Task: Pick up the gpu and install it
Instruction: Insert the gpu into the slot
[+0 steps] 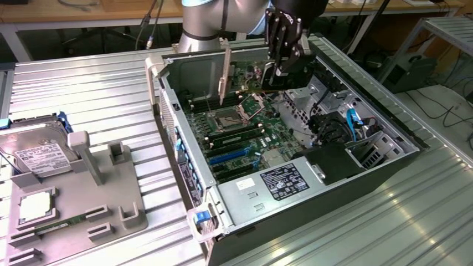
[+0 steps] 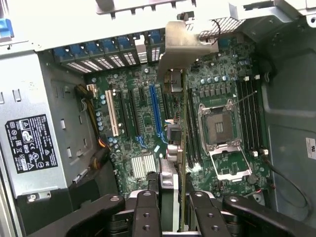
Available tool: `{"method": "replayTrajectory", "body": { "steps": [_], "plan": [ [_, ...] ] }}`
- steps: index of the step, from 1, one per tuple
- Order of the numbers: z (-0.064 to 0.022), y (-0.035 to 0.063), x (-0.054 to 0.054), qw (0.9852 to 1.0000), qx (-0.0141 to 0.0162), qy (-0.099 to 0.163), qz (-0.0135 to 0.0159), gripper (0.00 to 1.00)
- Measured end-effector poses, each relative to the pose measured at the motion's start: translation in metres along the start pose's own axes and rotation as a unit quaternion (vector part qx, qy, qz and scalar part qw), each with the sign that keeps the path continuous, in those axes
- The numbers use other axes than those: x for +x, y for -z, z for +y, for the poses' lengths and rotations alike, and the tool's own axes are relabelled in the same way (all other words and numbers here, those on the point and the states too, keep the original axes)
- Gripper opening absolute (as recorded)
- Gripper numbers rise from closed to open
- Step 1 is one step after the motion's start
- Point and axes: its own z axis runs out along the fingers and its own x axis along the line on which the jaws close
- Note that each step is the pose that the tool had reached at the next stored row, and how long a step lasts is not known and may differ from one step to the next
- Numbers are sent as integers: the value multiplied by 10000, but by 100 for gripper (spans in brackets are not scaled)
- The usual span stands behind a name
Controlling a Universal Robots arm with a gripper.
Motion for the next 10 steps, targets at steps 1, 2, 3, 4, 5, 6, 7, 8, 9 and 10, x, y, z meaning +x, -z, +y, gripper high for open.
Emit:
{"method": "replayTrajectory", "body": {
  "steps": [1, 2, 3, 4, 5, 6, 7, 8, 9, 10],
  "plan": [
    [0, -1, 0, 10000, -2, 0, -12, 28],
    [1, -3, 0, 10000, -3, 1, -19, 28],
    [1, -5, 0, 10000, -6, 3, -36, 28],
    [0, -7, 0, 10000, -12, 3, -73, 28],
    [0, -8, 0, 9999, -23, 2, -138, 28],
    [1, -10, 0, 9998, -34, 0, -204, 28],
    [1, -13, 0, 9997, -40, 4, -239, 28],
    [1, -15, 0, 9997, -43, 18, -248, 28],
    [1, -16, -1, 9997, -44, 52, -251, 28],
    [1, -16, 0, 9996, -46, 113, -252, 28]
  ]
}}
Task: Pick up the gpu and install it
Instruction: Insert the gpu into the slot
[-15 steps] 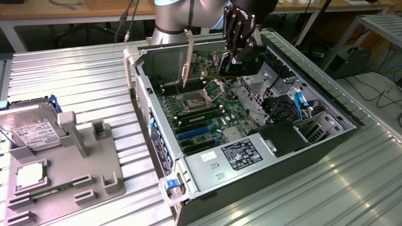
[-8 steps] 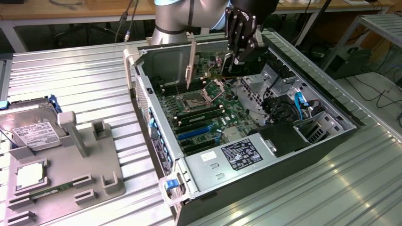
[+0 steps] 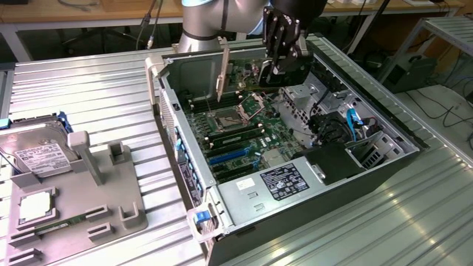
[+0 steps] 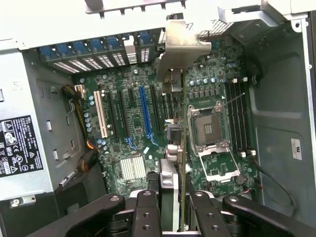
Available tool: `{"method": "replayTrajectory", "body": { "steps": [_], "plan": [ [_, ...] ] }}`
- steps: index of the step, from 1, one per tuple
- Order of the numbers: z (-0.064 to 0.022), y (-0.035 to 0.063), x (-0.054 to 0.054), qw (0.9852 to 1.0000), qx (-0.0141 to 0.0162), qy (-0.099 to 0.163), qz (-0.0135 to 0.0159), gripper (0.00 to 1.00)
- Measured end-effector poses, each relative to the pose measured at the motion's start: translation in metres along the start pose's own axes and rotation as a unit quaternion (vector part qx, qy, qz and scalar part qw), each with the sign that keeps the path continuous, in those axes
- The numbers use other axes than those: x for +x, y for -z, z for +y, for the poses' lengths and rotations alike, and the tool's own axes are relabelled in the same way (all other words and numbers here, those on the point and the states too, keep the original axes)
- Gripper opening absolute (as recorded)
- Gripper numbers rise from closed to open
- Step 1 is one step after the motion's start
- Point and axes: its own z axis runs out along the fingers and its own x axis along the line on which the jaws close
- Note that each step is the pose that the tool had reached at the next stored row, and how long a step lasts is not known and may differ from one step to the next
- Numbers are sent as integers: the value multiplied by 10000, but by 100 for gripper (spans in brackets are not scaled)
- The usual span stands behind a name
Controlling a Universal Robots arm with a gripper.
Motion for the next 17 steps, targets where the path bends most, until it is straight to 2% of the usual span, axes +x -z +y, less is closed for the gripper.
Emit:
{"method": "replayTrajectory", "body": {
  "steps": [4, 12, 15, 16, 17],
  "plan": [
    [0, -4, 1, 9995, -19, 305, -3, 28],
    [1, -24, 2, 9991, -27, 427, -5, 28],
    [1, -25, 2, 9991, -25, 428, -4, 28],
    [7, -26, 1, 9991, -2, 431, 4, 28],
    [7, -26, 2, 9991, -1, 430, 6, 28]
  ]
}}
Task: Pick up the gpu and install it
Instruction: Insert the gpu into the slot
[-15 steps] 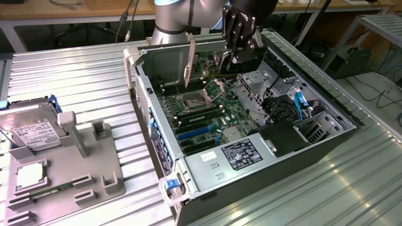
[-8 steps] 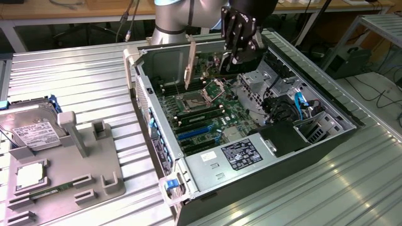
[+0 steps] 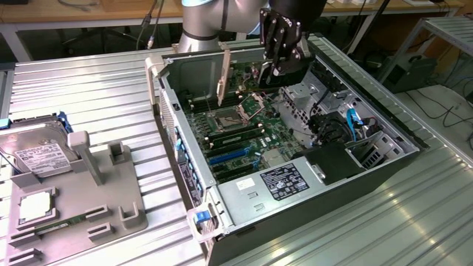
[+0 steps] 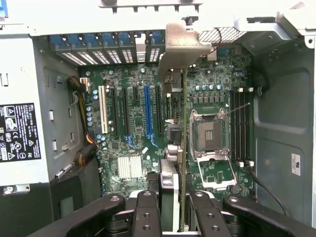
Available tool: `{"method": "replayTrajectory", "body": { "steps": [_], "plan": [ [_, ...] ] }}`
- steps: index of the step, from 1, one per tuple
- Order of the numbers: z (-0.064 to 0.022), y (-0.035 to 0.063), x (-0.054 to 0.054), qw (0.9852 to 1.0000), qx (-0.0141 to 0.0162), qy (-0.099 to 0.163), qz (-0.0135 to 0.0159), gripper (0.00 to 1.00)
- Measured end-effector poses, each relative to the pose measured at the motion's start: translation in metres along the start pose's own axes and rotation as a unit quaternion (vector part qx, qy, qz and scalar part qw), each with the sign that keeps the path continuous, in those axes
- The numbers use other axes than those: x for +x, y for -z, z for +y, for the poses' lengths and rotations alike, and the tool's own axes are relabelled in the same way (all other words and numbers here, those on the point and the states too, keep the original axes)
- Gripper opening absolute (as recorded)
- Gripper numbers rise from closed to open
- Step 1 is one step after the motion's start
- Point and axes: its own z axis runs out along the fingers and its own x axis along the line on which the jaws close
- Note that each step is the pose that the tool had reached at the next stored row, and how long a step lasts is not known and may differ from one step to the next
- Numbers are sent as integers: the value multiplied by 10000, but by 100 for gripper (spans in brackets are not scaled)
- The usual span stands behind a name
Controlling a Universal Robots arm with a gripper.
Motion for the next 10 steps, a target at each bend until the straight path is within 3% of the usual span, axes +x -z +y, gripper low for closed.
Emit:
{"method": "replayTrajectory", "body": {
  "steps": [6, 10],
  "plan": [
    [3, -9, 0, 10000, -1, -1, 2, 28],
    [5, -46, 3, 10000, -18, 53, 2, 28]
  ]
}}
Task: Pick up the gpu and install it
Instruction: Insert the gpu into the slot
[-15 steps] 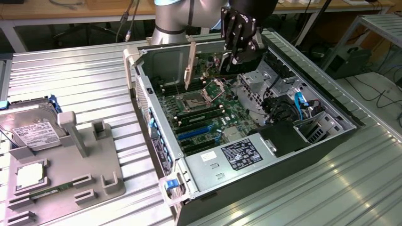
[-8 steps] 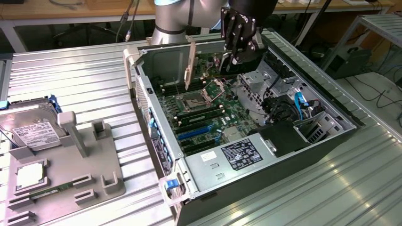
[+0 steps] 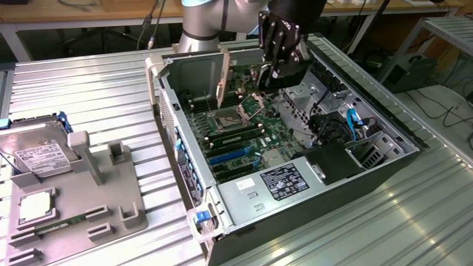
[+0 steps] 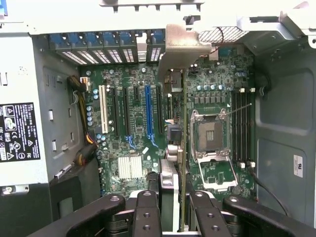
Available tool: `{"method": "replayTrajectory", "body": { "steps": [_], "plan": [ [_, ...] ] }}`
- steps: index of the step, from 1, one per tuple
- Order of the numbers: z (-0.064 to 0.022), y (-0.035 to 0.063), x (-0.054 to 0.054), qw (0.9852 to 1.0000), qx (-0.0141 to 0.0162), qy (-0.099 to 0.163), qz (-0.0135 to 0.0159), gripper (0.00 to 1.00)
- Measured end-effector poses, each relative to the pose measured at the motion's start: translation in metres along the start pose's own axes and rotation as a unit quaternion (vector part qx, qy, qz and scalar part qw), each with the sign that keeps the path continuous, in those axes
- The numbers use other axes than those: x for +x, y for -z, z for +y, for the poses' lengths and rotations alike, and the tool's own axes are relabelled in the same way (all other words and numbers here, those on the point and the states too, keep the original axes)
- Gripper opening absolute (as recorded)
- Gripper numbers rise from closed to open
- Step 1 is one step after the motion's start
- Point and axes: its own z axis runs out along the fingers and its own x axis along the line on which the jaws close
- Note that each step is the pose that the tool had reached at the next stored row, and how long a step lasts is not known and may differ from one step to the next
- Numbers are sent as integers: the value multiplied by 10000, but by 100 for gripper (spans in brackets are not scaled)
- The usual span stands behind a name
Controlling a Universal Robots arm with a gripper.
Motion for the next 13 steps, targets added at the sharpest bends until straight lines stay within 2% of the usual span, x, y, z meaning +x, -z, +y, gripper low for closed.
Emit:
{"method": "replayTrajectory", "body": {
  "steps": [7, 9, 10, 13],
  "plan": [
    [29, -51, 4, 10000, -3, 6, 0, 28],
    [30, -67, 5, 10000, -52, 8, 2, 28],
    [31, -72, 6, 10000, -66, 11, 3, 28],
    [31, -82, 8, 10000, -71, 14, 3, 28]
  ]
}}
